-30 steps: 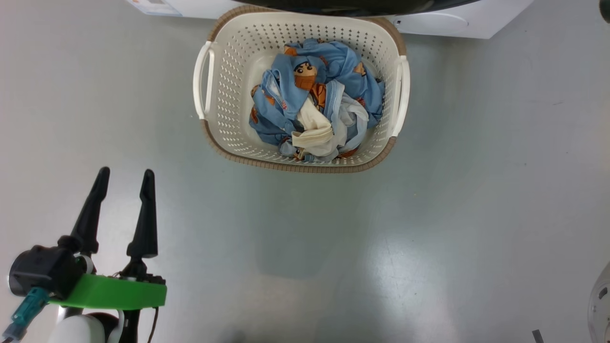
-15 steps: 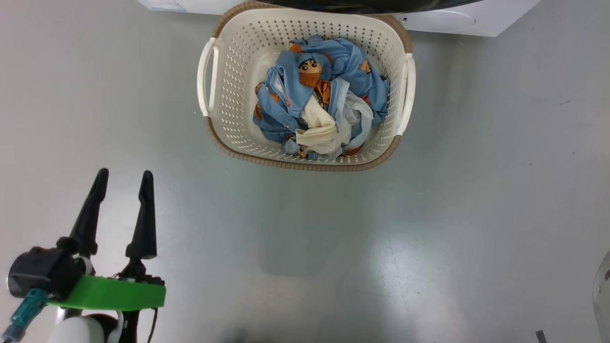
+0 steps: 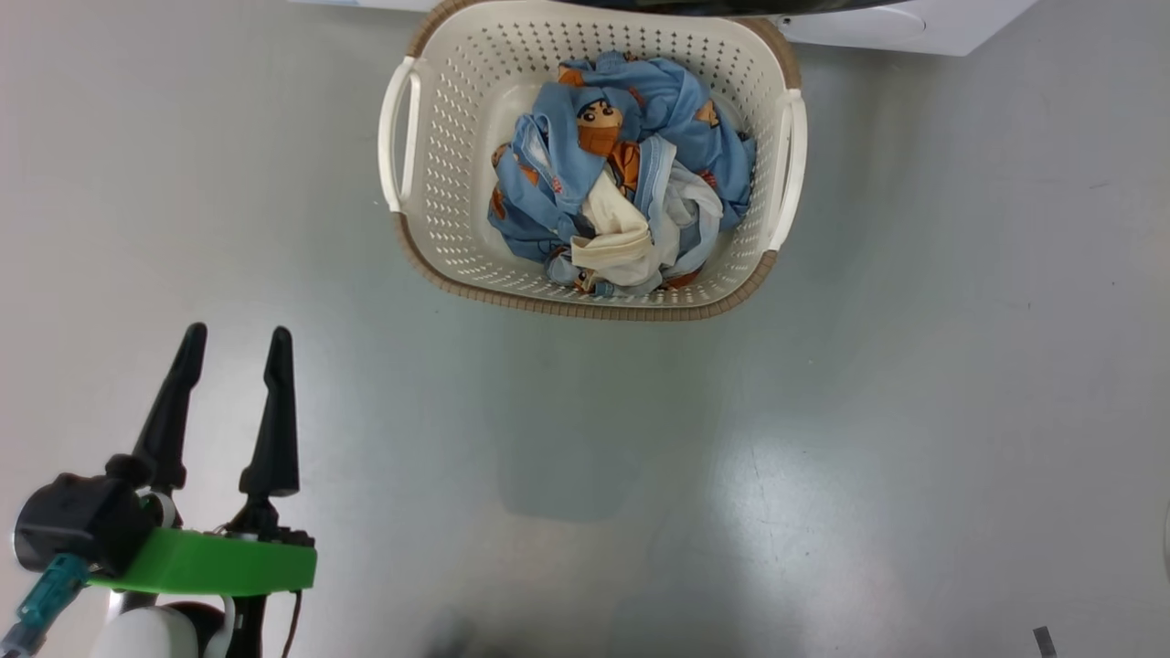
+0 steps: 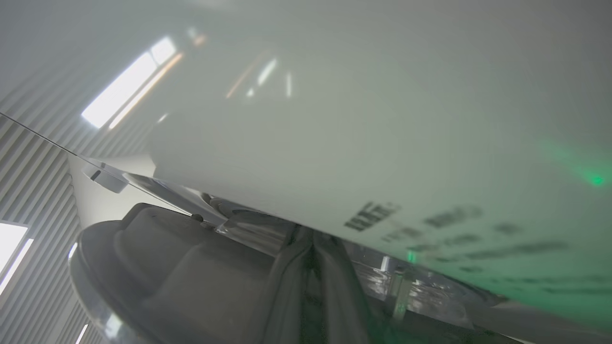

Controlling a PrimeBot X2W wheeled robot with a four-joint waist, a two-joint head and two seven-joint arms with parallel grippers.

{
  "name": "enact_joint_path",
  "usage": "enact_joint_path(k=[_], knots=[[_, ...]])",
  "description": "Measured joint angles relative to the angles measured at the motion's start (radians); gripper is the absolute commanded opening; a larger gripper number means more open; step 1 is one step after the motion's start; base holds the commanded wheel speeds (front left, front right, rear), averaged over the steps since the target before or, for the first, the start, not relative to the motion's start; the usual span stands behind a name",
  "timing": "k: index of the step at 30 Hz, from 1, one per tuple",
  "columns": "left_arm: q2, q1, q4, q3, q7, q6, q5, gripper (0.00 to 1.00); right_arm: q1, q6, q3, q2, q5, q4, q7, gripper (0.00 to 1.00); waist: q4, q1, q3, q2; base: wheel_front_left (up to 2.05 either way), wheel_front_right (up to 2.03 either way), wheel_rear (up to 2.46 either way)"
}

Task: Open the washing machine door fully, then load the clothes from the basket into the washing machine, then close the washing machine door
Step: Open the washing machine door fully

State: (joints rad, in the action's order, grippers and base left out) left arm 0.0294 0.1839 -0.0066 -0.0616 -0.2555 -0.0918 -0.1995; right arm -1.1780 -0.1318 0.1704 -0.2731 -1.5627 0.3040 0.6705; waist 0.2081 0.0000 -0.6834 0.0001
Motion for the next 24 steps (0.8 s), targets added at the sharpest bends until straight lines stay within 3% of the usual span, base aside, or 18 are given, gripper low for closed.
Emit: enact_joint_path(k=[24], knots=[[-0.002, 0.003, -0.001, -0.021, 0.000, 0.008, -0.006, 1.00, -0.001, 0.000, -0.073, 0.027, -0.016, -0.054, 0.121, 0.00, -0.065, 0.0001, 0.000, 0.0000, 0.00, 0.00, 0.00]])
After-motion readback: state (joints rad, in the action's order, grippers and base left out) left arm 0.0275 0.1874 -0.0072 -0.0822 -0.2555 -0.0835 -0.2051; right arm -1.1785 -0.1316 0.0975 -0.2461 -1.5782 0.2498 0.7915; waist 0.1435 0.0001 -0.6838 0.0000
